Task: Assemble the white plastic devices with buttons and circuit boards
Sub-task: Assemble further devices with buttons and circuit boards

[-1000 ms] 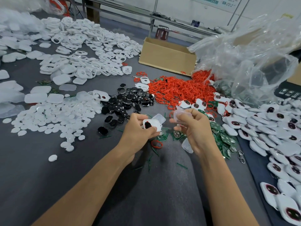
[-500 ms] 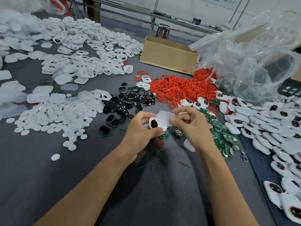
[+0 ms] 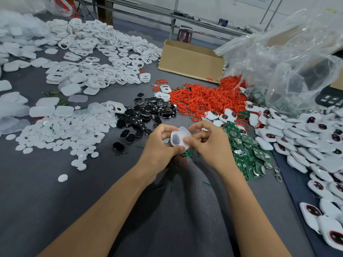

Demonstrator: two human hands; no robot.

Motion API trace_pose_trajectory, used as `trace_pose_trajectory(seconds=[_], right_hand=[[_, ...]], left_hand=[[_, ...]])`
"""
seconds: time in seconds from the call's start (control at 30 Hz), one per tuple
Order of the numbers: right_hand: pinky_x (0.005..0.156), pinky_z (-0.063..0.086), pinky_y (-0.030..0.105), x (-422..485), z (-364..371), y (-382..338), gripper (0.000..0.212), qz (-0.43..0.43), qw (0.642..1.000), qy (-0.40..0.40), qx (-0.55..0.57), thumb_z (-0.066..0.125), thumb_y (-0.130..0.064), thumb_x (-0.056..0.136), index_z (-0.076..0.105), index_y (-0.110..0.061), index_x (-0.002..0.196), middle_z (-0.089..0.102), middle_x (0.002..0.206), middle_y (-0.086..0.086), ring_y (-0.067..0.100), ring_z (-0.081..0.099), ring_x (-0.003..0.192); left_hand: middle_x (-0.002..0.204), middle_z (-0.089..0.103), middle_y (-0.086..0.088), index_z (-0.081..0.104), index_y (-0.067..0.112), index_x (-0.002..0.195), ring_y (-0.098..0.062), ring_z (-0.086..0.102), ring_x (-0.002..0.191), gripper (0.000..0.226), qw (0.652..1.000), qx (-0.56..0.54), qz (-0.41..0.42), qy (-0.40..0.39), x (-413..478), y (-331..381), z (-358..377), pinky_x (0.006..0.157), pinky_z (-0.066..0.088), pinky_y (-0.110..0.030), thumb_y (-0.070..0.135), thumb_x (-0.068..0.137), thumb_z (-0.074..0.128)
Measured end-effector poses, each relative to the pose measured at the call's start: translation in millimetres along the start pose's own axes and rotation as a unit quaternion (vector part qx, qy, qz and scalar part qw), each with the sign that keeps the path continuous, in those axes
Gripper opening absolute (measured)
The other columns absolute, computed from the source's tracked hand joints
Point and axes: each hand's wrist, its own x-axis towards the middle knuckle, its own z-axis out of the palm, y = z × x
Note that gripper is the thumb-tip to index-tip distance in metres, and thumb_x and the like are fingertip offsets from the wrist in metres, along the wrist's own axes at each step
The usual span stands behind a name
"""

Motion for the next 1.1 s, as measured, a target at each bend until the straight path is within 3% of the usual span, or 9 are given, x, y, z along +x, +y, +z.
trace_pose_trajectory(seconds=[0.2, 0.4, 0.57, 0.8, 0.97, 1.1], right_hand=[[0.051, 0.036, 0.011, -0.9, -1.1, -1.1, 0.012, -0.033, 0.999, 0.006, -0.039, 0.073, -0.004, 0.077, 0.065, -0.009, 0.086, 0.066, 0.059, 0.006, 0.007, 0.051, 0.050], [0.055, 0.042, 0.014, -1.0, 2.7, -0.3, 0.011, -0.042, 0.998, 0.013, -0.047, 0.072, -0.004, 0.078, 0.068, -0.009, 0.086, 0.068, 0.060, 0.002, 0.016, 0.061, 0.057], [0.058, 0.046, 0.016, -0.3, 5.9, 2.0, 0.012, -0.033, 0.998, 0.039, -0.041, 0.072, -0.005, 0.078, 0.067, -0.013, 0.083, 0.068, 0.061, -0.002, 0.012, 0.064, 0.058], [0.061, 0.052, 0.028, -0.2, 9.8, 1.0, 0.012, -0.037, 0.997, 0.050, -0.055, 0.075, -0.006, 0.076, 0.069, -0.016, 0.080, 0.065, 0.064, 0.002, 0.024, 0.064, 0.062], [0.060, 0.047, 0.024, -0.3, 11.5, 2.6, 0.016, -0.028, 0.994, 0.073, -0.070, 0.077, -0.011, 0.073, 0.067, -0.018, 0.083, 0.061, 0.058, -0.005, 0.004, 0.053, 0.051], [0.057, 0.043, 0.025, -1.7, 12.7, 4.1, 0.018, -0.035, 0.991, 0.086, -0.095, 0.078, -0.017, 0.072, 0.063, -0.018, 0.082, 0.055, 0.055, -0.007, 0.003, 0.048, 0.050]], left_hand=[[0.104, 0.068, -0.001, 0.058, 0.011, 0.106, -0.013, 0.067, 0.078, 0.043, 1.000, -0.019, -0.001, -0.009, -0.4, -1.5, -0.4, 0.056, 0.054, -0.021, -0.011, 0.073, 0.074], [0.106, 0.069, 0.000, 0.058, 0.013, 0.107, -0.019, 0.069, 0.088, 0.044, 1.000, -0.008, 0.005, -0.006, 1.0, -2.3, 0.1, 0.070, 0.057, -0.027, -0.007, 0.073, 0.076], [0.110, 0.067, -0.005, 0.058, 0.012, 0.107, -0.028, 0.069, 0.097, 0.041, 1.000, -0.029, -0.005, 0.003, 1.4, -3.1, 0.1, 0.082, 0.058, -0.044, -0.008, 0.075, 0.074], [0.107, 0.066, -0.011, 0.057, 0.006, 0.104, -0.020, 0.071, 0.084, 0.023, 0.996, -0.087, -0.009, 0.005, 2.9, -3.1, 2.3, 0.068, 0.059, -0.026, -0.007, 0.086, 0.064], [0.104, 0.067, -0.010, 0.058, 0.007, 0.100, -0.016, 0.072, 0.078, 0.018, 0.994, -0.105, -0.013, 0.009, 4.6, -3.8, 3.9, 0.066, 0.059, -0.025, -0.008, 0.090, 0.057], [0.101, 0.068, -0.012, 0.059, 0.006, 0.100, -0.016, 0.071, 0.077, 0.015, 0.993, -0.112, -0.015, 0.018, 4.8, -3.7, 3.9, 0.066, 0.059, -0.025, -0.006, 0.092, 0.056]])
